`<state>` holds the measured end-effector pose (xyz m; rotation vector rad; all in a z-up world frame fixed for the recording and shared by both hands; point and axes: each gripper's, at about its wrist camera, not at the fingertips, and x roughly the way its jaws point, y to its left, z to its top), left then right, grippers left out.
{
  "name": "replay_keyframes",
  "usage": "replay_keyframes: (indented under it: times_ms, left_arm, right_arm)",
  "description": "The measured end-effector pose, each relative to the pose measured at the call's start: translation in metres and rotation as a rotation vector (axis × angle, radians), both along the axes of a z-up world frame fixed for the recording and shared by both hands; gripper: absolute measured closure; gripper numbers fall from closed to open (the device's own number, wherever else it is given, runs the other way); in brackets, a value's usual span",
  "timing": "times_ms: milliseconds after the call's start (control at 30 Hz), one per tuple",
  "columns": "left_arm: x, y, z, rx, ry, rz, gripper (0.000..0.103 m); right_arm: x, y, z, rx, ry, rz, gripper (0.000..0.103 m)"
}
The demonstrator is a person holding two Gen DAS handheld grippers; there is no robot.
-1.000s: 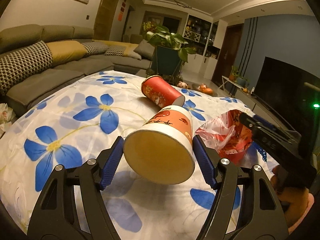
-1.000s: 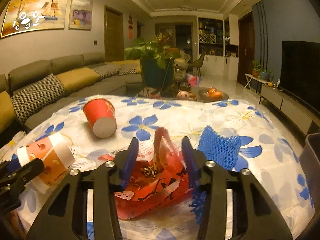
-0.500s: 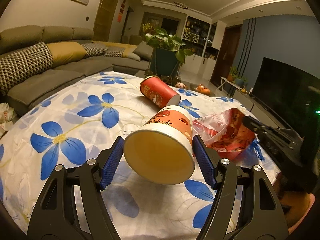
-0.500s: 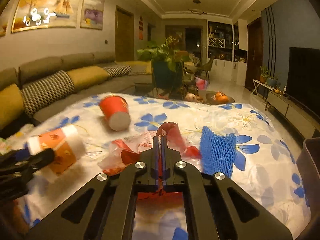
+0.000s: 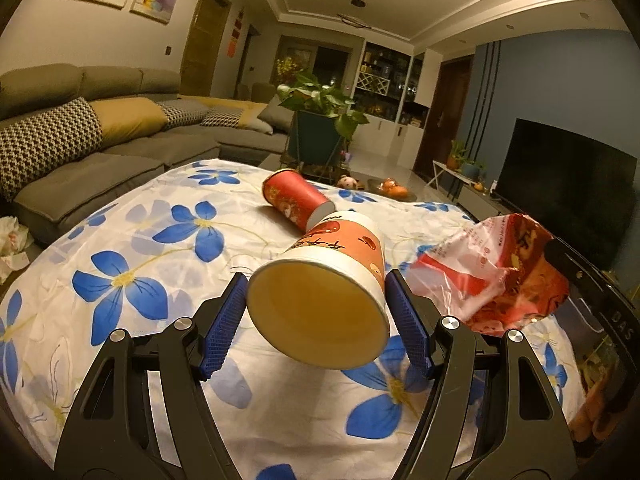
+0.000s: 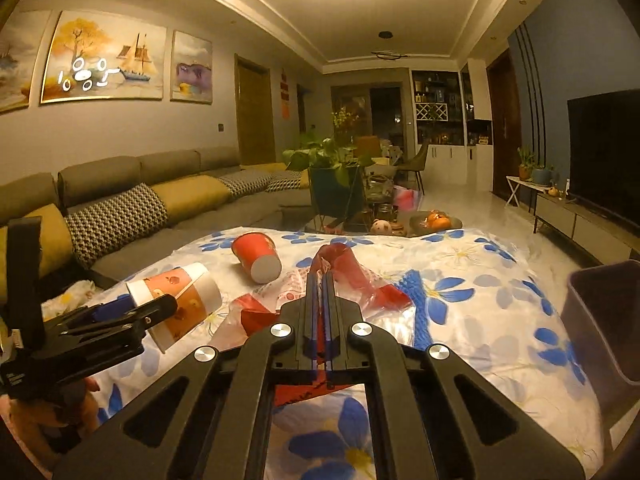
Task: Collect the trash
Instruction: 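Lift the white cup with the left tool while the right tool lifts the red bag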
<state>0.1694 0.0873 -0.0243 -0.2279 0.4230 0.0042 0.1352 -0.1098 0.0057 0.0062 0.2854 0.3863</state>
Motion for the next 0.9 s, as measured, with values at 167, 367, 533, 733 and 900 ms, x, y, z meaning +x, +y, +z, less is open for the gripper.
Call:
replay_keyframes:
  times_ms: [167,367,533,733,900]
  left_arm:
    - [-0.006,-0.014,0.006,0.008,-0.013,-0.023,0.034]
    - [-0.005,-0.036,0.012,0.034,-0.022,-0.059,0.034]
    - [-0.002,-0.058,0.018,0.057,-0.028,-0.097,0.034]
    - [0.003,-0.085,0.025,0.082,-0.045,-0.142,0.034]
    - [0.008,-0.107,0.03,0.094,-0.06,-0.183,0.034]
  right_arm:
    - [-0.016,-0.019,0.01,0.015,-0.029,-0.034,0.1]
    - [-0.025,-0.038,0.014,0.024,-0.043,-0.075,0.1]
    - [-0.031,-0.055,0.017,0.034,-0.049,-0.106,0.1]
    - [-0.037,-0.074,0.021,0.045,-0.067,-0.148,0.1]
    - [-0.041,-0.093,0.025,0.055,-0.078,-0.191,0.1]
